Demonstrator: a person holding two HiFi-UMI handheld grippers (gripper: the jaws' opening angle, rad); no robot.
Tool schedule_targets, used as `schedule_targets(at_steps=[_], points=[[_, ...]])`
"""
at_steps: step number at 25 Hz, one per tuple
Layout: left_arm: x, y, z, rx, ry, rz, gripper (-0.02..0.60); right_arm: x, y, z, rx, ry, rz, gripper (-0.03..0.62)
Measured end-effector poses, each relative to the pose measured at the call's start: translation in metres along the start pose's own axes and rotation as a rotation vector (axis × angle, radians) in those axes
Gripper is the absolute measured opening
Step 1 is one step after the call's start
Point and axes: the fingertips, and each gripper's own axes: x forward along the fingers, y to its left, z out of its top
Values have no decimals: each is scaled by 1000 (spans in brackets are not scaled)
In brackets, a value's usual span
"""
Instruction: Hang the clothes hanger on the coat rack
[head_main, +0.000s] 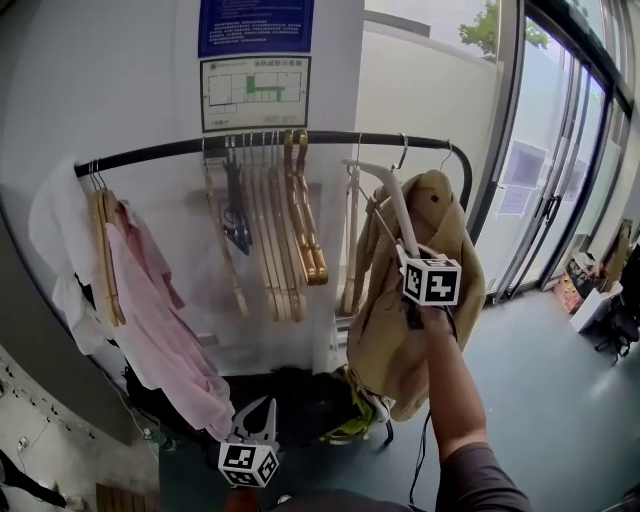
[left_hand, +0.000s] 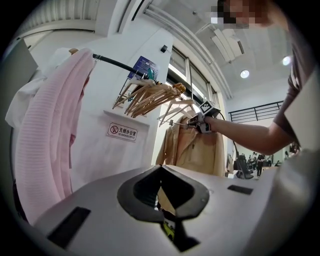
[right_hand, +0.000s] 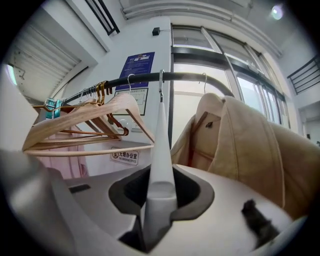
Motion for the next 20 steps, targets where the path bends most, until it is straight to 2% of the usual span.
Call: schedule_targets(at_steps=[2,5,9,11,16,18,20], points=[[2,0,4,26,-6,3,9,-7,-4,4,13,-42,-5,111],[3,-3,11,108,-12,5,9,-25,-6,9,29,-106,-18,170],[3,-8,14,-4,-11,-45,9,-69,-4,5,12,-194,-79,187],[3,-10,13,-24,-4,-59,9,-95,-5,-3,22,-230,-110,192],[3,-9,10,5,12,-64,9,-144,5,-55,99,-247,-138,192],[4,-12,9,41,19,-59,9,-155,24,-81,94,-248,-140,192],[5,-17,12,62,20,-65,9,-159,56,-105,84,-259,-95,192]])
